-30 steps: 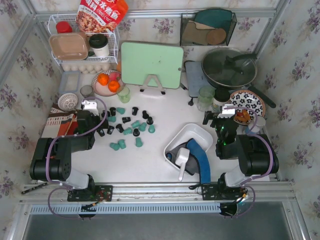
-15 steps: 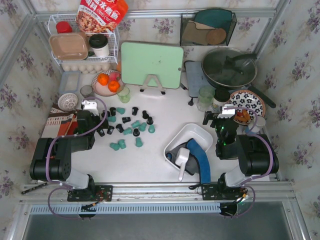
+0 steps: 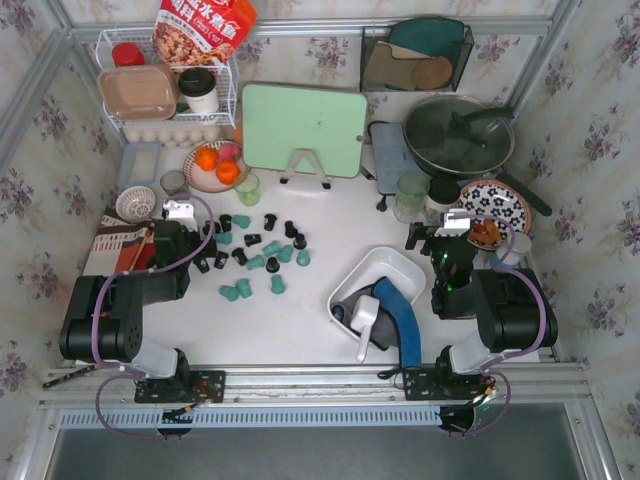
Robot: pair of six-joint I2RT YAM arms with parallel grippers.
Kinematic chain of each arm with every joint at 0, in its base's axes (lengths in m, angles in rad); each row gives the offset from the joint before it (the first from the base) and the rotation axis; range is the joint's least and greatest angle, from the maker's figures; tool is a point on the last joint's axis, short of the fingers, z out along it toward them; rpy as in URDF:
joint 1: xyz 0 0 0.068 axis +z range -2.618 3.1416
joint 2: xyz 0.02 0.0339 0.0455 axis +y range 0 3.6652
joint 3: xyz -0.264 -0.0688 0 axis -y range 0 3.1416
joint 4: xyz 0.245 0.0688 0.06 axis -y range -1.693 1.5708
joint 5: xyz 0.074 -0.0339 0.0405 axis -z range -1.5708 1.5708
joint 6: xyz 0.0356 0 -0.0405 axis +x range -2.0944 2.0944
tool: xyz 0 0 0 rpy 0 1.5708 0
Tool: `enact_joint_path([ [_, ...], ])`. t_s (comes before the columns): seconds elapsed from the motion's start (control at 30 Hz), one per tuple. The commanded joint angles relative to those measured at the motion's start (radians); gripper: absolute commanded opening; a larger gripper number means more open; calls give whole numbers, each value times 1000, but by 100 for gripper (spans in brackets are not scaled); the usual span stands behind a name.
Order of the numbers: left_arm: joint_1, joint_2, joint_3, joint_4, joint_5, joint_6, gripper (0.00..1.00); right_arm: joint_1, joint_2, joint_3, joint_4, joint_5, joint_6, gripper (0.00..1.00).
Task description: Mix the coffee capsules in the storage basket
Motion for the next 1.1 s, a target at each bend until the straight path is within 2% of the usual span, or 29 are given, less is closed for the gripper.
enact_joint_path([
  [0.0, 1, -3, 1, 33, -2, -2, 100, 0, -3, -1, 26, -5, -4, 100],
  [1.07, 1, -3, 1, 34, -2, -2, 100, 0, -4, -1, 26, -6, -4, 100],
])
